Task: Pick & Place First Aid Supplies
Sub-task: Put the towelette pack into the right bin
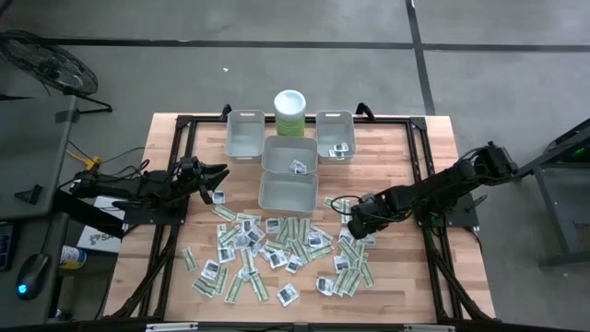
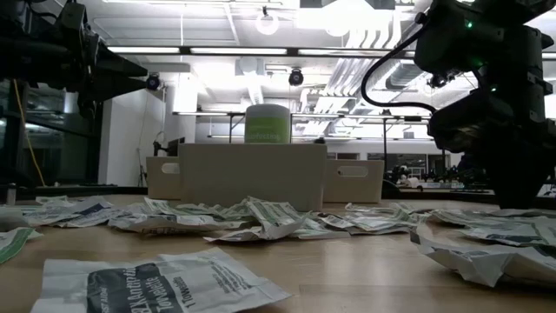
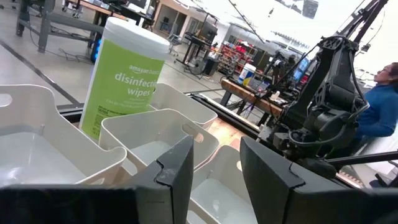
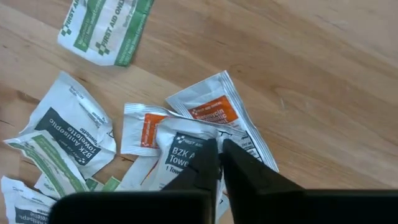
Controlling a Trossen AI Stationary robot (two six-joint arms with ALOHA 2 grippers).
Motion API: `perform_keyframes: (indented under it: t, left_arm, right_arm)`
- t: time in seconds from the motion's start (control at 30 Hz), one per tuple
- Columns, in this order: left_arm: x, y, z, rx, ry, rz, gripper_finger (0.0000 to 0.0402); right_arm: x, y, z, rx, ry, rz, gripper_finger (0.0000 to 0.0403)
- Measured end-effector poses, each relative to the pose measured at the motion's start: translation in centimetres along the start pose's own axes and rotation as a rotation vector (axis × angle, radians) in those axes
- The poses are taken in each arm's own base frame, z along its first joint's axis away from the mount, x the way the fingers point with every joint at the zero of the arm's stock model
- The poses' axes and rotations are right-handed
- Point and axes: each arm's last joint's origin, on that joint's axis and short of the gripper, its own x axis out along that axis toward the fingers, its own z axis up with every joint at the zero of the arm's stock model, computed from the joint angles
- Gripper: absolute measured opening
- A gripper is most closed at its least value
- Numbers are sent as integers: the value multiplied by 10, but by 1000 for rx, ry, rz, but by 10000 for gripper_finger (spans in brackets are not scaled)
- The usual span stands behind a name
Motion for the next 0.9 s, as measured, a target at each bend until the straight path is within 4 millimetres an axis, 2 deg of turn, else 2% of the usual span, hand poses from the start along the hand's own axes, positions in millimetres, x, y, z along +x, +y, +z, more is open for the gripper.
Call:
perform_keyframes:
  t: [0.23, 0.57, 0.73, 0.9]
  left_arm:
    - [0, 0, 0, 0, 0, 0, 131]
    - [0, 0, 0, 0, 0, 0, 131]
    - [0, 0, 0, 0, 0, 0, 131]
    - [0, 0, 0, 0, 0, 0, 131]
  right_arm:
    - [-7, 2, 0, -2, -2, 19, 2]
    - [-49, 12, 4, -18, -69, 150, 1]
    - [-76, 19, 17, -40, -164, 182, 1]
    - [-101, 24, 43, -65, -291, 185, 0]
